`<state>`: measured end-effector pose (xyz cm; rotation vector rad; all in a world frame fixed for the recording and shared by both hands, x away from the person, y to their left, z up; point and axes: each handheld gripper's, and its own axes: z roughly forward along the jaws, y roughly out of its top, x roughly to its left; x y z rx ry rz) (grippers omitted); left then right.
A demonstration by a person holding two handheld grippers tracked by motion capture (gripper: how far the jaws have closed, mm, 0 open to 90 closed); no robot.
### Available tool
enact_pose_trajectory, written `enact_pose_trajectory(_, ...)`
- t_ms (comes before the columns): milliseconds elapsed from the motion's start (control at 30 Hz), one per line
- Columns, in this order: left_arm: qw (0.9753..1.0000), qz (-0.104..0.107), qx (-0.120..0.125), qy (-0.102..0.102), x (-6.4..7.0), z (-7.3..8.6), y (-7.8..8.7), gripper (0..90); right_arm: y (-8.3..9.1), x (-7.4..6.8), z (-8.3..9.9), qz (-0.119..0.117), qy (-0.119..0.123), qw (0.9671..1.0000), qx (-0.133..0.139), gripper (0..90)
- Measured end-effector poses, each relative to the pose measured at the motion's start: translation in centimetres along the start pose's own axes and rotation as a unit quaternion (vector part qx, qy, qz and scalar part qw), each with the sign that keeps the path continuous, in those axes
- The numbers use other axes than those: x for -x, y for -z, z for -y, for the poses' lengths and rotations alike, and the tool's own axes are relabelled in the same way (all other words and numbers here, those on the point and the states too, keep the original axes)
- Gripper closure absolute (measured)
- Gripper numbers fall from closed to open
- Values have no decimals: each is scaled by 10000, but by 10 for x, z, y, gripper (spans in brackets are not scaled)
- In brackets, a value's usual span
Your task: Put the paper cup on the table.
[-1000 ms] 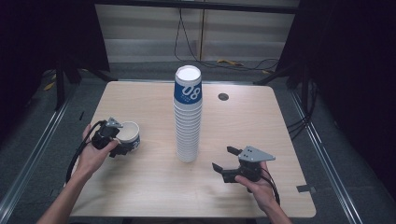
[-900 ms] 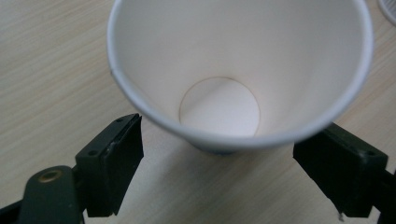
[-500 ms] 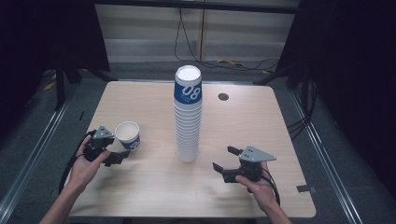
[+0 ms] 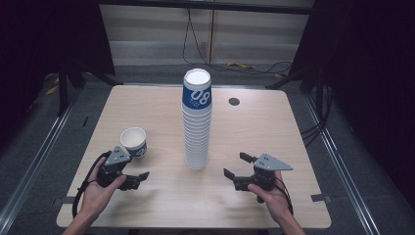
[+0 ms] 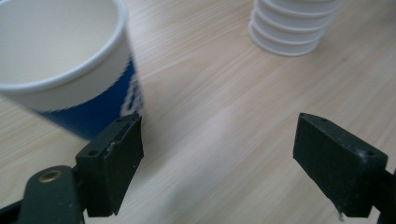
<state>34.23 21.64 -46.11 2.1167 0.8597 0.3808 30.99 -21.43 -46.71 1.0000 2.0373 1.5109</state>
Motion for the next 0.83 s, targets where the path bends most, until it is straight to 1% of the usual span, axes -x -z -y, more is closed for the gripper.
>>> enact_pose_trajectory(67, 9999, 76, 88, 42, 5, -3, -2, 162, 0, 0, 0, -1, 13, 10000, 0, 142)
enact_pose_trajectory(100, 9997, 200, 127, 83, 7, -6, -2, 162, 0, 0, 0, -9, 9, 10000, 4, 142)
enact_pose_trajectory(133, 9994, 274, 206, 61, 10, -8, -2, 162, 0, -1, 0, -2, 8, 10000, -5, 141)
enact_pose_trajectory(167, 9989, 308, 334, 99, 13, -10, -2, 162, 0, -1, 0, -4, 10, 10000, -7, 142)
enact_pose_trajectory(267, 9978, 346, 570, 43, 18, -16, -5, 162, 0, 0, 1, -3, -2, 10000, 13, 142)
enact_pose_trajectory(300, 9973, 364, 637, 79, 19, -18, -7, 160, -1, -1, 1, -17, -19, 10000, 13, 142)
enact_pose_trajectory(333, 9968, 374, 685, 167, 20, -18, -9, 155, -1, -1, 1, -26, -19, 10000, 17, 142)
enact_pose_trajectory(433, 9947, 340, 959, 167, 26, -14, -15, 155, 0, -2, 1, -68, -9, 10000, 40, 142)
enact_pose_trajectory(467, 9943, 346, 981, 220, 27, -12, -17, 156, 0, -2, 1, -63, -13, 10000, 33, 142)
enact_pose_trajectory(500, 9930, 407, 1062, 322, 29, -10, -19, 155, 0, -2, 1, -66, -38, 10000, 29, 143)
enact_pose_trajectory(533, 9921, 418, 1121, 386, 29, -9, -19, 157, -1, -2, 2, -71, -41, 10000, 22, 144)
enact_pose_trajectory(567, 9900, 393, 1277, 444, 30, -9, -16, 159, -1, -2, 3, -85, -30, 10000, 2, 148)
enact_pose_trajectory(600, 9886, 365, 1400, 416, 31, -11, -14, 160, -2, -3, 4, -129, -20, 9999, -26, 154)
enact_pose_trajectory(633, 9884, 395, 1434, 313, 32, -12, -13, 159, -3, -3, 5, -159, -8, 9999, -56, 154)
enact_pose_trajectory(700, 9880, 456, 1420, 407, 33, -10, -15, 159, -5, -5, 7, -210, -4, 9997, -125, 154)
enact_pose_trajectory(733, 9879, 539, 1375, 475, 34, -7, -19, 159, -6, -6, 8, -231, 1, 9997, -117, 153)
enact_pose_trajectory(767, 9888, 615, 1290, 439, 35, -5, -22, 159, -7, -7, 9, -233, 2, 9996, -167, 150)
enact_pose_trajectory(833, 9907, 612, 1179, 298, 37, -3, -27, 159, -8, -7, 9, -232, 45, 9995, -226, 146)
